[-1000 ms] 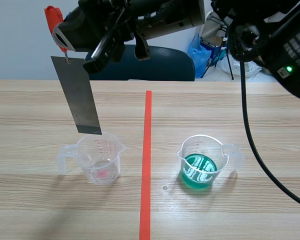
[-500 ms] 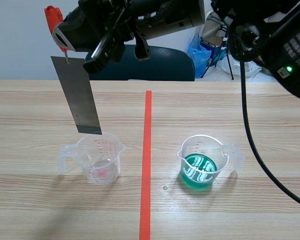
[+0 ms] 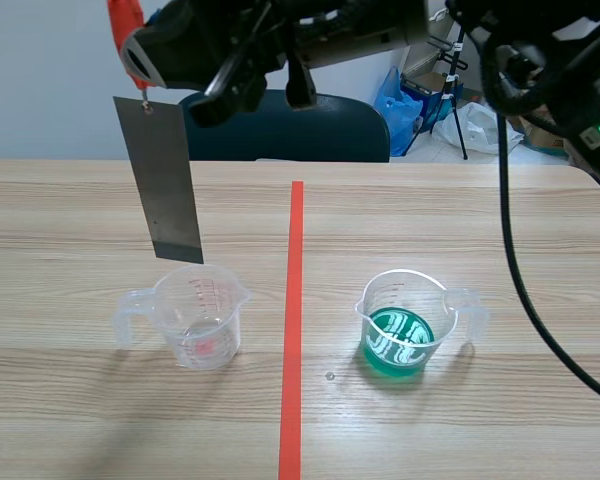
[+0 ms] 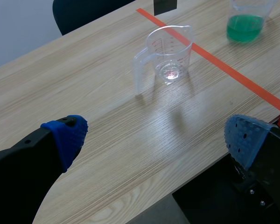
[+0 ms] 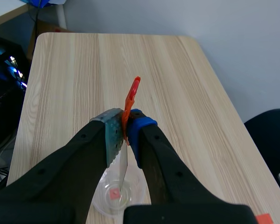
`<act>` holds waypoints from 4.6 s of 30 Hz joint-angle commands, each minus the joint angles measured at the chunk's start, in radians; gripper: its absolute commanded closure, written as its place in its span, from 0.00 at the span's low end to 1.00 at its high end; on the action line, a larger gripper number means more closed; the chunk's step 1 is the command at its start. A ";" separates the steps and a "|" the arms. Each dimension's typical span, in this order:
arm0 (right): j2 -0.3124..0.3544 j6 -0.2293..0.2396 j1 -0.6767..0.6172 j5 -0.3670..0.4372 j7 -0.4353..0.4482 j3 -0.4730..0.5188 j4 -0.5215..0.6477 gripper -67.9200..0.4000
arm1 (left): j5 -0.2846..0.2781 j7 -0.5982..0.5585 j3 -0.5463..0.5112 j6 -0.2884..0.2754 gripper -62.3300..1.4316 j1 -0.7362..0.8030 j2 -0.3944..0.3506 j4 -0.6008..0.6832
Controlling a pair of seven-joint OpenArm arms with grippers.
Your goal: Do the redox reaction experiment
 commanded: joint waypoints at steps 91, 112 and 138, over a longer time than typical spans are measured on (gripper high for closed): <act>0.713 0.120 -0.653 0.085 0.451 0.618 0.146 0.98 | -0.014 -0.014 0.000 -0.003 0.00 0.001 0.002 0.004; 0.713 0.120 -0.653 0.086 0.463 0.618 0.146 0.98 | -0.014 -0.014 0.000 -0.003 0.00 0.001 0.002 0.004; 0.713 0.120 -0.653 0.090 0.496 0.618 0.132 0.98 | -0.014 -0.014 0.000 -0.003 0.00 0.001 0.002 0.004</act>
